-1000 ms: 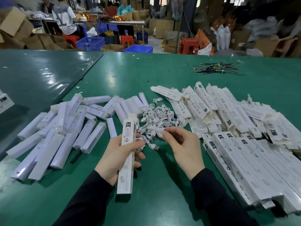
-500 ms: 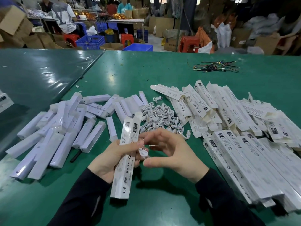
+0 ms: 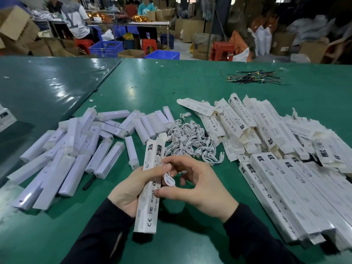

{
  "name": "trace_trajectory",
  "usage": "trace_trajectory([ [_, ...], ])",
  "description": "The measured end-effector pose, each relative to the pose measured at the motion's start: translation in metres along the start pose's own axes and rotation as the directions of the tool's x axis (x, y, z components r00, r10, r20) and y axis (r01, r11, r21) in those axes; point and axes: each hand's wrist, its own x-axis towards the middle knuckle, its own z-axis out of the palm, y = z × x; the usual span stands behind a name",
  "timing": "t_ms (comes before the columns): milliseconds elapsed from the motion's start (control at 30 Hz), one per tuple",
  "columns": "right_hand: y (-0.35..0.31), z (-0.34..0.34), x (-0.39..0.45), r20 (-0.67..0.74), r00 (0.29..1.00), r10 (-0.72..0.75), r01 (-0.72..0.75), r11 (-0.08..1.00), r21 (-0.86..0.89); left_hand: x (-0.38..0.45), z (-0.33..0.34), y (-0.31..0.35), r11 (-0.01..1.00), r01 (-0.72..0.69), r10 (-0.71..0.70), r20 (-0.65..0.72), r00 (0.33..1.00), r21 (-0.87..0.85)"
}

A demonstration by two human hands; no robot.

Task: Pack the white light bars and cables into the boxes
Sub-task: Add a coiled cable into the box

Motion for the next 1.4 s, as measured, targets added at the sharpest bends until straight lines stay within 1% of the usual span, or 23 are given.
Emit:
trace_trajectory([
  [100, -0.003, -0.008, 0.001, 0.02, 1.0, 0.007, -0.009, 0.997, 0.077, -0.001, -0.002, 0.003, 1.0, 0.007, -0.008, 0.037, 0.999, 0.016],
  [167, -0.006, -0.008, -0.001, 0.093, 0.996, 0.007, -0.013, 0.998, 0.062, -0.002, -0.003, 0.002, 0.999, 0.029, -0.03, 0.078, 0.997, 0.018],
  [233, -0.007, -0.005, -0.002, 0.14, 0.99, 0.005, -0.008, 1.0, 0.018, -0.001, -0.004, 0.0, 0.999, 0.037, -0.039, 0.064, 0.997, 0.035],
  [333, -0.008, -0.003, -0.002, 0.126, 0.992, -0.022, 0.025, 0.999, -0.021, -0.001, -0.004, 0.0, 0.997, 0.046, -0.05, 0.084, 0.995, 0.055],
  [400, -0.008, -0.005, -0.003, 0.135, 0.991, -0.02, 0.016, 0.999, 0.029, -0.002, -0.004, 0.001, 0.998, 0.034, -0.041, 0.128, 0.991, 0.055],
  [467, -0.009, -0.008, -0.003, 0.14, 0.99, -0.027, 0.017, 0.998, 0.066, -0.004, -0.002, 0.002, 0.995, 0.022, -0.038, 0.17, 0.985, 0.097],
  [533, -0.011, -0.011, -0.002, 0.127, 0.991, -0.031, 0.019, 0.995, 0.093, -0.004, -0.002, 0.002, 0.992, 0.024, -0.046, 0.17, 0.984, 0.126],
  [633, -0.009, -0.016, 0.0, 0.094, 0.995, -0.012, 0.0, 0.991, 0.132, -0.003, -0.003, 0.003, 0.995, 0.035, -0.047, 0.134, 0.99, 0.096],
  [733, -0.007, -0.02, 0.003, 0.027, 1.0, -0.01, 0.007, 0.992, 0.126, -0.004, 0.001, 0.006, 0.992, -0.017, 0.012, 0.042, 0.999, 0.123],
  [833, -0.006, -0.026, 0.005, -0.126, 0.992, 0.025, 0.003, 0.976, 0.219, -0.003, 0.0, 0.008, 0.981, -0.068, 0.076, -0.035, 0.996, 0.18],
  [867, -0.006, -0.029, 0.005, -0.187, 0.981, 0.044, 0.006, 0.966, 0.257, -0.004, 0.0, 0.009, 0.979, -0.067, 0.076, -0.038, 0.996, 0.192],
  [933, -0.005, -0.039, 0.005, -0.275, 0.96, 0.053, 0.032, 0.955, 0.296, -0.006, 0.001, 0.009, 0.972, -0.037, 0.037, 0.002, 0.999, 0.233],
  [967, -0.006, -0.043, 0.006, -0.298, 0.954, 0.038, 0.052, 0.956, 0.288, -0.008, 0.001, 0.009, 0.964, -0.014, 0.005, 0.037, 0.999, 0.264],
  [1033, -0.007, -0.049, 0.006, -0.317, 0.948, -0.018, 0.092, 0.971, 0.219, -0.011, 0.003, 0.004, 0.942, 0.027, -0.07, 0.117, 0.991, 0.335],
  [1133, -0.009, -0.052, 0.005, -0.292, 0.95, -0.107, 0.141, 0.985, 0.1, -0.013, 0.006, -0.002, 0.902, 0.05, -0.152, 0.208, 0.966, 0.429],
  [1200, -0.008, -0.053, 0.004, -0.269, 0.954, -0.133, 0.148, 0.988, 0.034, -0.013, 0.005, -0.004, 0.884, 0.056, -0.184, 0.234, 0.955, 0.465],
  [1300, -0.007, -0.055, 0.004, -0.279, 0.952, -0.126, 0.12, 0.992, -0.037, -0.014, 0.004, -0.004, 0.864, 0.065, -0.22, 0.257, 0.941, 0.5],
  [1400, -0.007, -0.057, 0.004, -0.266, 0.958, -0.109, 0.097, 0.994, -0.057, -0.015, 0.004, -0.006, 0.868, 0.063, -0.216, 0.261, 0.941, 0.493],
])
